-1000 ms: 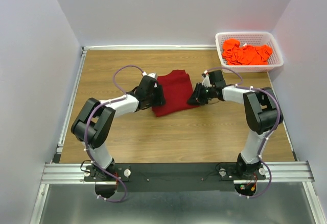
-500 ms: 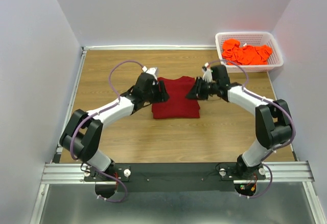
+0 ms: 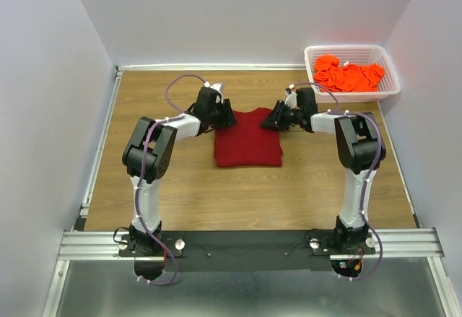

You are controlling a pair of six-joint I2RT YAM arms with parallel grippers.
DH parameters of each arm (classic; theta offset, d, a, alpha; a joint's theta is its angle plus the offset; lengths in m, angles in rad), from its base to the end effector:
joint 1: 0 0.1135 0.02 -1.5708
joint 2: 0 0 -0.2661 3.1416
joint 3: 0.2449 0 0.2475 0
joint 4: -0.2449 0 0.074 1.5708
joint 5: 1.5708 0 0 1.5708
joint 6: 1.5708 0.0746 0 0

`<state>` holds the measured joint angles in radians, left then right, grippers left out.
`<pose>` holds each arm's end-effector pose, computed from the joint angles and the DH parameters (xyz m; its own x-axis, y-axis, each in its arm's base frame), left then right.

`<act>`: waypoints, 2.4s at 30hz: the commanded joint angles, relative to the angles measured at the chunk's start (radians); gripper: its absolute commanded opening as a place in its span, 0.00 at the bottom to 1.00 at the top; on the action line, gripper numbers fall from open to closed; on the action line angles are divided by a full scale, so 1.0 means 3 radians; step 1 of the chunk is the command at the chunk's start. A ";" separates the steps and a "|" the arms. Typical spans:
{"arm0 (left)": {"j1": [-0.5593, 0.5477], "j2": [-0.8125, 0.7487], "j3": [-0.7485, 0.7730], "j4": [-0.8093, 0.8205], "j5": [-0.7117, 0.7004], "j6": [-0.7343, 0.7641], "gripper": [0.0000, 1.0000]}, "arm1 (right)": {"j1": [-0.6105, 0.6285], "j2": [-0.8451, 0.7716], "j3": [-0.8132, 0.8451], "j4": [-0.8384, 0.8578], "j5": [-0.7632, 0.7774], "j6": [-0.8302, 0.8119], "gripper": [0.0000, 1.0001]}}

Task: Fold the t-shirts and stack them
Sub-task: Fold the tshirt

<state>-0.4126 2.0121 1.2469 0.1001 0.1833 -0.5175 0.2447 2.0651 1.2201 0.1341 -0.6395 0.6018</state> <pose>0.4199 -0.1987 0.1401 -0.7514 -0.2021 -0.6282 0.1772 0.8552 -0.4870 0.4277 0.1527 0.1206 -0.8803 0.2484 -0.4042 -0.1635 0.6409 0.7500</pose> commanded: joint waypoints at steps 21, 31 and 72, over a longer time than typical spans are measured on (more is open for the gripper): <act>0.0225 -0.1296 -0.0658 -0.0022 0.0478 -0.0269 0.69 | 0.0298 -0.0819 -0.0502 0.0662 -0.0680 0.0576 0.34; -0.0195 -0.1671 -0.1906 0.0417 0.0325 -0.0698 0.30 | 0.0831 -0.0595 -0.1091 0.1383 -0.0630 0.0908 0.27; 0.0020 -0.2074 -0.2121 -0.0195 -0.0161 -0.0720 0.25 | -0.0156 -0.1120 -0.1353 0.0035 -0.0216 -0.0257 0.24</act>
<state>-0.4133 1.4776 0.5629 0.1650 0.2340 -0.7803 0.2050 1.8618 0.7341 0.3904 -0.8307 0.6506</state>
